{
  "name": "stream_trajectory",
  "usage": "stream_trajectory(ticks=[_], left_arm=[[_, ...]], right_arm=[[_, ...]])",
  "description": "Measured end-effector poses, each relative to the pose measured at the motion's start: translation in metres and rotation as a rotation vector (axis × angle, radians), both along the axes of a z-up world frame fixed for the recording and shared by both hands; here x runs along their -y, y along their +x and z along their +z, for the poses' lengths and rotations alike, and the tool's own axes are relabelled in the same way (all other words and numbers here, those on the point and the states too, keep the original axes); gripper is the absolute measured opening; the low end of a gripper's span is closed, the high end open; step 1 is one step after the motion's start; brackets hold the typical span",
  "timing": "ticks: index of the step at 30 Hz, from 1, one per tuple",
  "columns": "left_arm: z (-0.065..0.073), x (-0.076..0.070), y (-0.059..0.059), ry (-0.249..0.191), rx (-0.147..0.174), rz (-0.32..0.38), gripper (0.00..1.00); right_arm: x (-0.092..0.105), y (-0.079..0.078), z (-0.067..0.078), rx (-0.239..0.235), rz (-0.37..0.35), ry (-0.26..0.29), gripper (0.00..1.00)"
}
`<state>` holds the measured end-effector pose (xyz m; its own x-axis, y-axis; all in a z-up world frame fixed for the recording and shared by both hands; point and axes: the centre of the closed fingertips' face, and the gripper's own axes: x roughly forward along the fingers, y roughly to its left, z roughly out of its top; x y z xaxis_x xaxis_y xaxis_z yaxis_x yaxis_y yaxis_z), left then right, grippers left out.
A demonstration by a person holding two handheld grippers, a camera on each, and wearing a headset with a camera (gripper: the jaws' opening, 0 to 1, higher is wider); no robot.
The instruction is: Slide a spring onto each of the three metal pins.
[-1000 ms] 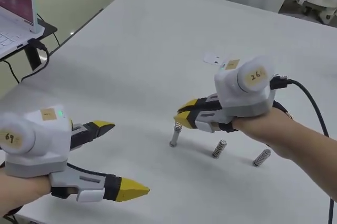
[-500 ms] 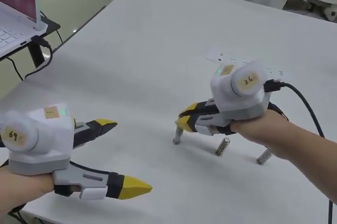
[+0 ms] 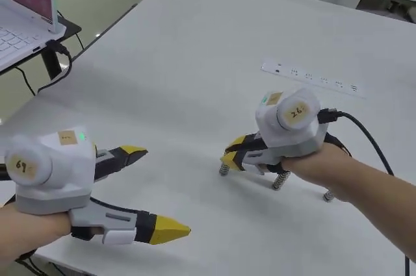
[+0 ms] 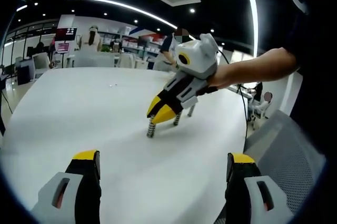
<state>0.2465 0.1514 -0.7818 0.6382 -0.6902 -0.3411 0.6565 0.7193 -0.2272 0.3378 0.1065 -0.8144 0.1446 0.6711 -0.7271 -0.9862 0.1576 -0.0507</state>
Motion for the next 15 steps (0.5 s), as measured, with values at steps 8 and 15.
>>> stream_trajectory(ticks=[8, 15], left_arm=[[0.006, 0.007, 0.007, 0.004, 0.013, -0.014, 0.97], [0.016, 0.014, 0.013, 0.006, 0.03, -0.028, 0.97]], right_arm=[[-0.001, 0.002, 0.001, 0.009, -0.001, 0.011, 0.09], [-0.004, 0.004, 0.015, 0.034, -0.024, 0.068, 0.15]])
